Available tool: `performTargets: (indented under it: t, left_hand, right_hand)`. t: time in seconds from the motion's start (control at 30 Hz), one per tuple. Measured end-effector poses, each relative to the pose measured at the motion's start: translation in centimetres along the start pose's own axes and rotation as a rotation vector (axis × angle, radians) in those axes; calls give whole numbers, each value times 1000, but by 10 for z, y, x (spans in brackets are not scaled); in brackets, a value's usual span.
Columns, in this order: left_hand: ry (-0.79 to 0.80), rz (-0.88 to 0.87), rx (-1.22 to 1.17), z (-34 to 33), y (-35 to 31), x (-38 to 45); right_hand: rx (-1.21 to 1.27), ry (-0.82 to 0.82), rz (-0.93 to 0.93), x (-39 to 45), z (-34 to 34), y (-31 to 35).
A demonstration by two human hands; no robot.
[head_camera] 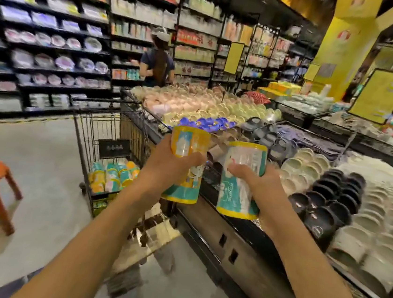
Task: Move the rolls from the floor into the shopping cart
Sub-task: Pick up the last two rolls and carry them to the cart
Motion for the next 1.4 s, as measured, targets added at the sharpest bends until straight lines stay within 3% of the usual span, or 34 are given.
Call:
performTargets:
  t: [0.67, 0.87, 1.4]
  left_hand:
    - [-555, 121, 74, 125, 73, 210]
    - [-599, 163, 61, 169, 101, 274]
    - [-525, 379, 16, 275, 213, 437]
  right_hand:
    - [63, 535, -89, 299, -203, -58]
    - [23, 575, -145, 357, -269, -87]
    - [-117, 508, -308, 471, -410, -166]
Point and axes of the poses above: each hand's wrist, its own x-axis towards the middle knuckle, its own z-axis out of the back of the hand, y = z × x, the point moved 1 cm from there along x, towards the middle knuckle, and after that the axes turned 2 degrees about -y, right-handed, at the moved point
